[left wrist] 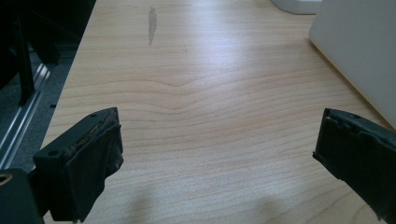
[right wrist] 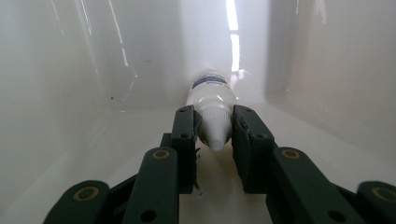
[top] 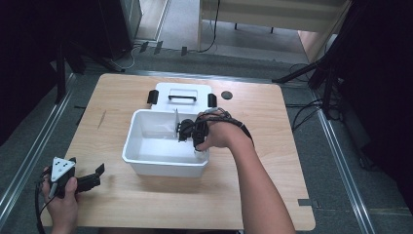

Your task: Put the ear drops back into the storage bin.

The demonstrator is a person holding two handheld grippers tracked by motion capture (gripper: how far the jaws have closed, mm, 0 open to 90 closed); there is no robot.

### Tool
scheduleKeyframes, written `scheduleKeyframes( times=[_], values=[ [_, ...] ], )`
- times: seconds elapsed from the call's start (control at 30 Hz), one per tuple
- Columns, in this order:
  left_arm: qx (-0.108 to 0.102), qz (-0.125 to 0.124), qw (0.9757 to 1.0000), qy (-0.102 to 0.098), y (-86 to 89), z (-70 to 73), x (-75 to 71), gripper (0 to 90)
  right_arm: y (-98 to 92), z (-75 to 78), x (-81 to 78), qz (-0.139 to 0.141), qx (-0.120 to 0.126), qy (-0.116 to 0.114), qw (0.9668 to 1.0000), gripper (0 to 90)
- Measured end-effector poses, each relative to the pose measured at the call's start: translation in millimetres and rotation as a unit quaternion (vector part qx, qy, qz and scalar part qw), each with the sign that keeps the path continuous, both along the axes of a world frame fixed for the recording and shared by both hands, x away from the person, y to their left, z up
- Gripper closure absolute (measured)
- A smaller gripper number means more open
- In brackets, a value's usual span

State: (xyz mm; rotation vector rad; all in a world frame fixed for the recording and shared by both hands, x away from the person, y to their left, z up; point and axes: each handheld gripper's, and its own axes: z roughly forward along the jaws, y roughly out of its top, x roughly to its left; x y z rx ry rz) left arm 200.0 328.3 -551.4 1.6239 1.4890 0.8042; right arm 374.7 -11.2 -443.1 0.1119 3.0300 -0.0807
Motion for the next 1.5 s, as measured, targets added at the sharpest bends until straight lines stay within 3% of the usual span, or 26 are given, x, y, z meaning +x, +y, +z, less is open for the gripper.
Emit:
scheduleKeyframes(
  times=[0.3,0.4,0.43,0.6,0.77,0.83,0.87,1.0,1.13,1.27,1.5],
  values=[
    [0.001,0.000,1.0000,0.001,0.0,0.1,0.0,1.4,-2.0,1.0,-0.4,-0.008,0.003,-0.007,0.9999,62.5],
    [0.000,0.000,1.0000,0.001,0.0,0.1,0.1,1.4,-2.4,6.1,-2.3,-0.011,0.015,-0.027,0.9995,51.3],
    [0.000,0.000,1.0000,0.001,0.0,0.1,0.1,1.4,-2.4,6.1,-2.3,-0.011,0.015,-0.027,0.9995,51.3],
    [-0.001,0.002,1.0000,0.000,-0.1,-0.1,0.2,1.4,-3.5,24.3,-1.4,-0.037,0.050,-0.032,0.9976,28.4],
    [-0.001,0.001,1.0000,0.000,0.1,-0.1,0.3,1.4,-8.2,37.1,-1.6,-0.038,0.071,-0.032,0.9963,15.2],
    [-0.001,0.001,1.0000,0.000,0.1,0.0,0.3,1.4,-10.9,42.9,-1.0,-0.041,0.071,-0.045,0.9956,15.6],
    [0.000,0.001,1.0000,0.000,0.1,0.0,0.4,1.4,-14.2,48.8,-0.6,-0.049,0.071,-0.065,0.9942,12.5],
    [0.000,0.001,1.0000,0.000,0.1,-0.1,0.5,1.4,-20.0,59.0,0.0,-0.069,0.083,-0.087,0.9904,12.9],
    [0.000,0.001,1.0000,0.001,-0.1,0.0,0.4,1.4,-33.7,75.7,-4.9,-0.073,0.103,-0.090,0.9880,12.8],
    [0.001,0.001,1.0000,0.001,-0.6,0.0,0.4,1.4,-46.5,84.1,-9.3,-0.081,0.106,-0.100,0.9861,12.9],
    [0.003,0.001,1.0000,0.001,-0.8,0.0,0.4,1.4,-68.5,88.5,-12.8,-0.092,0.105,-0.108,0.9843,13.1]
  ],
)
